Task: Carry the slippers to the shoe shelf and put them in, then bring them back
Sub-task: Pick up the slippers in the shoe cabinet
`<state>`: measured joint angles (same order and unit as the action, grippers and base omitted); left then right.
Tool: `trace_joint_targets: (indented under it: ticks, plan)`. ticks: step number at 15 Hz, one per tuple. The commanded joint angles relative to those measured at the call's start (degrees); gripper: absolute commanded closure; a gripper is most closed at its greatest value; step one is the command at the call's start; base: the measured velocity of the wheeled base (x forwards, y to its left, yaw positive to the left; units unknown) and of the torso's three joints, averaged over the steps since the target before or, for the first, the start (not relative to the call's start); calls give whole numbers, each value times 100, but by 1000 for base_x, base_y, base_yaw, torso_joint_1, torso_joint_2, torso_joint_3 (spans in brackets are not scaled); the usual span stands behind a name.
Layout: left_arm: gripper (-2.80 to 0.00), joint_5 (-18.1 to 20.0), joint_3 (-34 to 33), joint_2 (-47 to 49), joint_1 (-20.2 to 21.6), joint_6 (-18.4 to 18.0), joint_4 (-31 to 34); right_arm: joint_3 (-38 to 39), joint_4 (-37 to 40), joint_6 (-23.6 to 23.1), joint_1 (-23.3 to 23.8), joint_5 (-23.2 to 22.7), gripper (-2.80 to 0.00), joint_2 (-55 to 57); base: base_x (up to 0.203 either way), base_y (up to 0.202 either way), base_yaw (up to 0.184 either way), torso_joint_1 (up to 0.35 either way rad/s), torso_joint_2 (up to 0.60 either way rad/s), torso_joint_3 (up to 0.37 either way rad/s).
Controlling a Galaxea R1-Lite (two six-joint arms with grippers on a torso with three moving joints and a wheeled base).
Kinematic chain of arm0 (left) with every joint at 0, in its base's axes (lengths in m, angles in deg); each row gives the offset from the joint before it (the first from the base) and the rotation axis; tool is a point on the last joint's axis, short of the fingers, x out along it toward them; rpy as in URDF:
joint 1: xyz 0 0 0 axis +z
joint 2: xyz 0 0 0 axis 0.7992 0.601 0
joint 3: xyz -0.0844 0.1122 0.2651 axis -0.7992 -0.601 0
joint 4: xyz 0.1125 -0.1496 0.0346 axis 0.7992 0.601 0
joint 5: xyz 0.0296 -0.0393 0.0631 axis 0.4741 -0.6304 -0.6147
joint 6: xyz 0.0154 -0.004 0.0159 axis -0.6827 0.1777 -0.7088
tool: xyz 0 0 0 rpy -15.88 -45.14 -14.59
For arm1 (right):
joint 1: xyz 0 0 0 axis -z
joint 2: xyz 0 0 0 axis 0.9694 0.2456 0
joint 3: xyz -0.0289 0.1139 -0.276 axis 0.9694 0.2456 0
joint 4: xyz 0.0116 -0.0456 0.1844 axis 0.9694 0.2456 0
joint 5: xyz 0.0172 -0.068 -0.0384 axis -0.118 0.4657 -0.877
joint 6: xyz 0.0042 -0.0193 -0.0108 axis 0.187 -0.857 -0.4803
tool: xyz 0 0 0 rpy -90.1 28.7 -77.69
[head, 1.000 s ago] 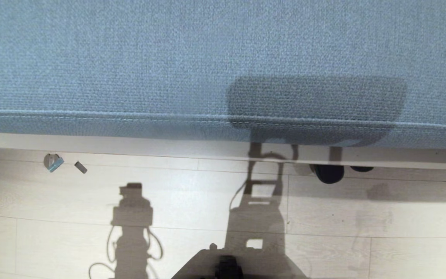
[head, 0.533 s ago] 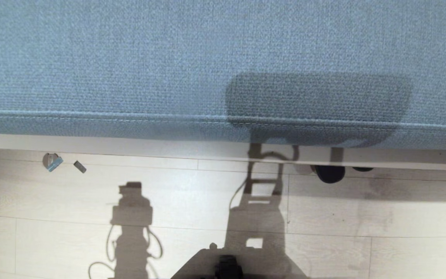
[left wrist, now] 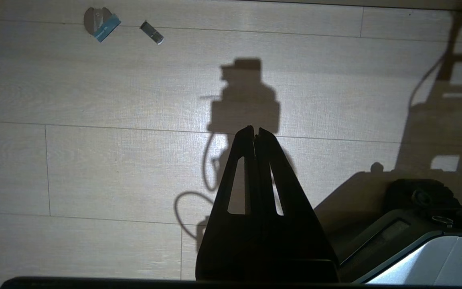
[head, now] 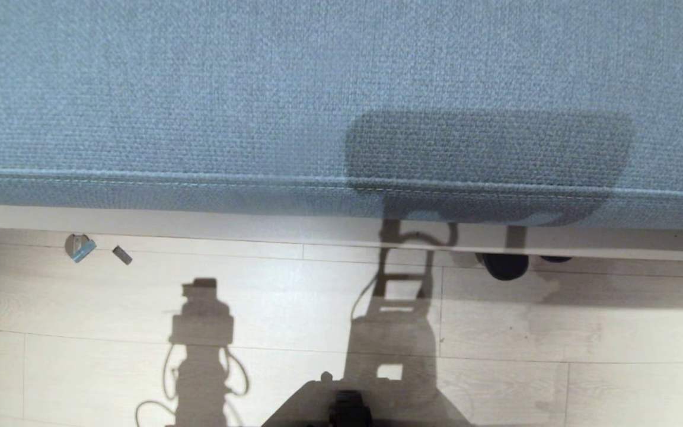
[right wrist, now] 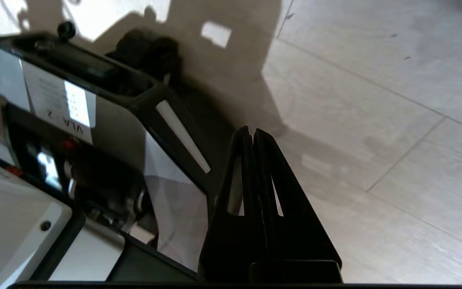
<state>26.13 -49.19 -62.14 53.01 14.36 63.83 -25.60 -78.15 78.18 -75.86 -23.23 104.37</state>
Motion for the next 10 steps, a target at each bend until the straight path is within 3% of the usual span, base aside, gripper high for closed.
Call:
trace_joint_targets:
  ticks: [1, 3, 6, 10]
  plan:
    - [0, -1, -44, -4, 0, 3, 0, -29, -498, -185, -33, -164, 0, 1775, 0, 0, 0, 0, 0, 0]
    - [0, -1, -44, -4, -4, 3, 0, -47, -1022, -319, -319, -252, 0, 2579, 0, 0, 0, 0, 0, 0]
    - [0, -1, -44, -4, 2, 3, 0, -52, -1284, -363, -1304, -247, 0, 3066, 0, 0, 0, 0, 0, 0]
    - [0, -1, -44, -4, -4, 3, 0, -136, -1630, -42, -1380, -175, 0, 3782, 0, 0, 0, 0, 0, 0]
